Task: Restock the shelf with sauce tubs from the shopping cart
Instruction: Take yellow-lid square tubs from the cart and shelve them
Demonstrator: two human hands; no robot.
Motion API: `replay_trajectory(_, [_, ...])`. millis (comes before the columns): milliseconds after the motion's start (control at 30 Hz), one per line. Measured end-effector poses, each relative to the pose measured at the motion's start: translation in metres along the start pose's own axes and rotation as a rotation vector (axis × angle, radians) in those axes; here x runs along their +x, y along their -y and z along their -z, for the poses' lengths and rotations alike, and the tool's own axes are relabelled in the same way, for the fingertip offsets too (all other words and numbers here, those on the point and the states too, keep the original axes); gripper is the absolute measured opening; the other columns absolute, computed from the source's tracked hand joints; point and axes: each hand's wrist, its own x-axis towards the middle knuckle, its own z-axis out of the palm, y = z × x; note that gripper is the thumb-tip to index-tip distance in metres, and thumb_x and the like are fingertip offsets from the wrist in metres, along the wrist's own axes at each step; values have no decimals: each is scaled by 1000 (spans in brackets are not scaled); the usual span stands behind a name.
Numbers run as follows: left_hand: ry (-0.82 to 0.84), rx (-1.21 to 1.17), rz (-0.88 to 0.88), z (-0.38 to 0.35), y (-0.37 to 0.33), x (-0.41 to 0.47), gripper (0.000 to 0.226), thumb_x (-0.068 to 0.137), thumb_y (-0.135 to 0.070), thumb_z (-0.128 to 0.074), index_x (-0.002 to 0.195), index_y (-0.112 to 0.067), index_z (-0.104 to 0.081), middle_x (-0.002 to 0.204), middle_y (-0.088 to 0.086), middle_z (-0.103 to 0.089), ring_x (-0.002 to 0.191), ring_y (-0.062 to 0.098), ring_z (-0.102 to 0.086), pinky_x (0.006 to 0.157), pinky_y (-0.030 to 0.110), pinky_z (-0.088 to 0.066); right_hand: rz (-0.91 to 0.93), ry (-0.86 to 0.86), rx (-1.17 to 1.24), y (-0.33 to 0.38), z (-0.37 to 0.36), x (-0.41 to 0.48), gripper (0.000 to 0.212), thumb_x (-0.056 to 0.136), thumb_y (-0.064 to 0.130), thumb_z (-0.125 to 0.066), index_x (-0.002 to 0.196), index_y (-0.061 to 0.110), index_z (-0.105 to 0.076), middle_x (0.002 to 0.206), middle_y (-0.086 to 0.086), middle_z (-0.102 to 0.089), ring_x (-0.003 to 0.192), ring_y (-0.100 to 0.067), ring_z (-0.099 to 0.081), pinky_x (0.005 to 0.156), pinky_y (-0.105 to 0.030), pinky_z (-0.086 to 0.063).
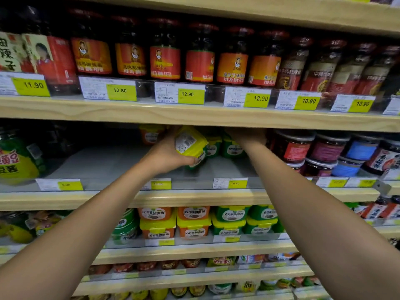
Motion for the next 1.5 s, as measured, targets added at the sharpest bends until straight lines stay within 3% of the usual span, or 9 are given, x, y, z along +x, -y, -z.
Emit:
replay_trajectory(100, [13,-16,3,-2,5,3,102,53,-56,-85,142,-43,-38,134,-12,-55,121,15,-55,101,36,-50,106,-57,-8,-2,-1,-6,71,79,74,-49,138,33,-52,146,-4,-53,135,-35,-47,111,-44,-39])
replay_trajectory(233, [84,-45,21,-1,8,9,89,70,-35,-89,143,-36,-40,124,-13,-56,113,10,-57,86,19,-46,146,-172,55,-5,0,-20,64,81,62,-63,127,17,-64,134,-16,-62,128,-38,-53,107,-39,-41])
replay_trajectory(400, [157,-54,85,1,8,11,98,64,-42,-90,146,-31,-38,130,-7,-59,115,15,-60,102,36,-52,143,-203,3,-7,-3,-23,47,90,45,-61,127,16,-64,133,-17,-63,125,-40,-55,102,-40,-44])
replay_trajectory(533, [201,-84,100,-1,15,12,93,69,-33,-92,147,-29,-40,132,-4,-60,117,16,-61,104,37,-52,174,-162,24,-8,-2,-25,65,83,58,-44,128,15,-63,134,-17,-62,126,-37,-54,103,-35,-41])
replay_trajectory(700, [236,-124,95,-1,16,16,90,77,-28,-88,152,-28,-40,141,-3,-57,123,17,-58,106,34,-49,72,-103,-16,-24,-15,-21,22,89,18,-56,108,9,-64,112,-22,-67,106,-43,-62,80,-37,-48])
replay_trajectory(900, [213,-152,75,-8,18,14,95,75,-31,-90,154,-23,-38,144,-3,-53,125,16,-57,105,30,-47,75,-129,-24,-27,-18,-21,29,92,8,-54,121,2,-55,121,-28,-59,110,-46,-58,84,-44,-47])
replay_trajectory(1033, [218,-164,50,-14,23,11,115,55,-46,-95,151,-24,-37,141,-7,-55,126,12,-56,109,32,-46,71,-138,-20,-27,-21,-21,35,93,8,-53,128,3,-51,129,-27,-54,115,-45,-55,86,-44,-45])
replay_trajectory(1167, [244,-153,63,-19,28,9,103,60,-33,-98,143,-27,-38,139,-7,-56,127,11,-55,112,34,-43,48,-113,-20,-24,-19,-22,40,92,10,-55,131,5,-48,134,-26,-52,120,-45,-53,89,-45,-46])
replay_trajectory(1500, [224,-153,106,-20,27,10,82,66,-22,-96,136,-23,-53,129,-5,-63,118,12,-59,99,24,-44,27,-91,3,-25,-23,-19,45,95,13,-53,137,6,-40,134,-26,-51,120,-46,-53,86,-46,-46])
